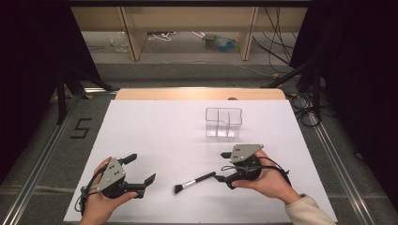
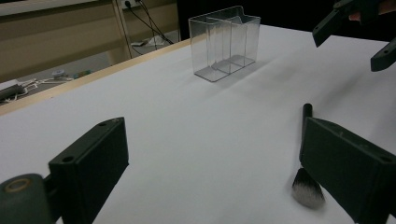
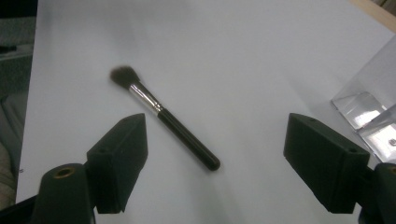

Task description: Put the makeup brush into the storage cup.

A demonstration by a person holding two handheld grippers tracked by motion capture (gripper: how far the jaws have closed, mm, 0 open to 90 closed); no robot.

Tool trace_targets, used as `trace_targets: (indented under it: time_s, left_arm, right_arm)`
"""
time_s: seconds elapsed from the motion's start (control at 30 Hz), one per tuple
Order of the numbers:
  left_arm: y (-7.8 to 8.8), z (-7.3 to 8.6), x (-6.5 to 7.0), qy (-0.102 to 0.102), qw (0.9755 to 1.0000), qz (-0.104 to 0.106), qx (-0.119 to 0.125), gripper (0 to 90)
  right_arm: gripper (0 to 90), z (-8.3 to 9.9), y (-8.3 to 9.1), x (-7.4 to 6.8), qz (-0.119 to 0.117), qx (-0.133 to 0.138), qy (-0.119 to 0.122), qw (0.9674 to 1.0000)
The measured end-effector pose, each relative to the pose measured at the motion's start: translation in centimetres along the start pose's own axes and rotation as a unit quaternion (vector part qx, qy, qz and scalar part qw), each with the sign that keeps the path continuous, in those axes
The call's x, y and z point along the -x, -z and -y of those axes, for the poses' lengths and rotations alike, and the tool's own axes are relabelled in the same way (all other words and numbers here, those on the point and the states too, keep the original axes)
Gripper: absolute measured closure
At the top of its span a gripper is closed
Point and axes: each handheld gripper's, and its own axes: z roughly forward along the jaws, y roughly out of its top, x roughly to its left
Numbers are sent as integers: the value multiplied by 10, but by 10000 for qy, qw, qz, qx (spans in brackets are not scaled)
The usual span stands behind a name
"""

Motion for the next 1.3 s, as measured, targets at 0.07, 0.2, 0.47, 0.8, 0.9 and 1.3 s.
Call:
trace_targets:
  time_s: [0.07, 0.2, 0.47, 0.8, 0.9, 1.3]
  left_arm:
    - [0, 0, 0, -2, 10000, 1, -7, 79]
    - [0, 0, 0, 9, 10000, 1, -4, 79]
    - [0, 0, 0, -3, 10000, -3, 2, 79]
    - [0, 0, 0, -2, 10000, -8, 3, 81]
    - [0, 0, 0, 10, 10000, -6, 16, 81]
    - [0, 0, 0, -9, 10000, 0, -3, 81]
  right_arm:
    - [234, -4, -5, 0, -38, -93, 88, 9999]
    - [238, -12, -16, -2, -138, -298, 229, 9992]
    - [249, -25, -42, -5, -405, -781, 479, 9950]
    - [276, -35, -70, -10, -610, -1463, 985, 9824]
    - [287, -38, -76, -11, -797, -1609, 1011, 9785]
    - [338, -41, -94, -13, -922, -2076, 1219, 9662]
